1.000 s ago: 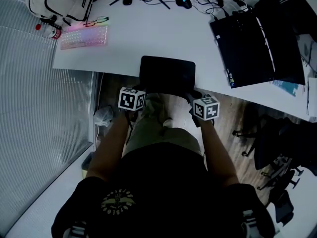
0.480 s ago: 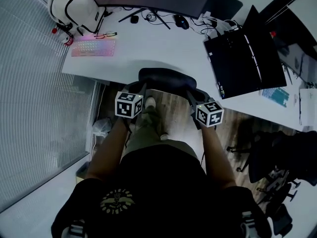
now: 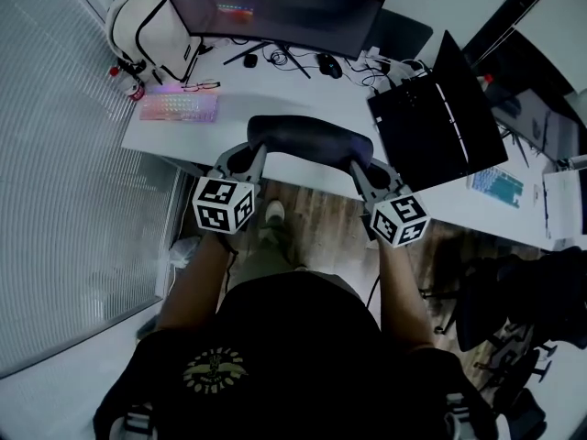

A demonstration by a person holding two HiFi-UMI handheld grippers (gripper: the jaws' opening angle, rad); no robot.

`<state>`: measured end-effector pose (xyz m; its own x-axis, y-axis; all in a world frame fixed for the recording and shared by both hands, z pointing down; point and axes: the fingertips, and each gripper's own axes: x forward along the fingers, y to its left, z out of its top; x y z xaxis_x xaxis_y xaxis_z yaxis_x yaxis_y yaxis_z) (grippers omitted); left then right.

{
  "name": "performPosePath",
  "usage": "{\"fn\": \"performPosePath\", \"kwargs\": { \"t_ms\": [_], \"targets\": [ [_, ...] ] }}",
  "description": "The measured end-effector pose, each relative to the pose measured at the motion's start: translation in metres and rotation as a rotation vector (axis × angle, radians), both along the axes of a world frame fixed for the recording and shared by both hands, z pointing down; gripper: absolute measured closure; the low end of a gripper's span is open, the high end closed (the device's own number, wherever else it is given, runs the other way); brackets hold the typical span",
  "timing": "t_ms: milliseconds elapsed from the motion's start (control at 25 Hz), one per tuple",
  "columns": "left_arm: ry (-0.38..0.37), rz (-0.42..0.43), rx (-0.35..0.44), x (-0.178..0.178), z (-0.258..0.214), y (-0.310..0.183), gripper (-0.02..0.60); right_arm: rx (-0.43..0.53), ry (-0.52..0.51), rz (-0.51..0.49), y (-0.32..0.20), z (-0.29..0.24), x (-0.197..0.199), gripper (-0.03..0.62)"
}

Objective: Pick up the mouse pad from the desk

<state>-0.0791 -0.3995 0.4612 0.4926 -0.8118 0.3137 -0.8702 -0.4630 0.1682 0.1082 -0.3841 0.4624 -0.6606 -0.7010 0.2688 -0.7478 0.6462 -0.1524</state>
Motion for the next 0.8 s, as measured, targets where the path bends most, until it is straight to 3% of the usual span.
{"fn": "performPosePath", "kwargs": {
  "t_ms": [440,800],
  "targets": [
    [0.013,0.001,0.238,-0.003,-0.120,0.011,0.560,0.220,-0.025,-0.027,0.011,-0.119,-0.002,0.580],
    [0.008,0.017,0.344,0.000,-0.190,0.025,0.560,0.317,-0.059,-0.050,0.022,-0.183,-0.001,0.580]
  ]
}}
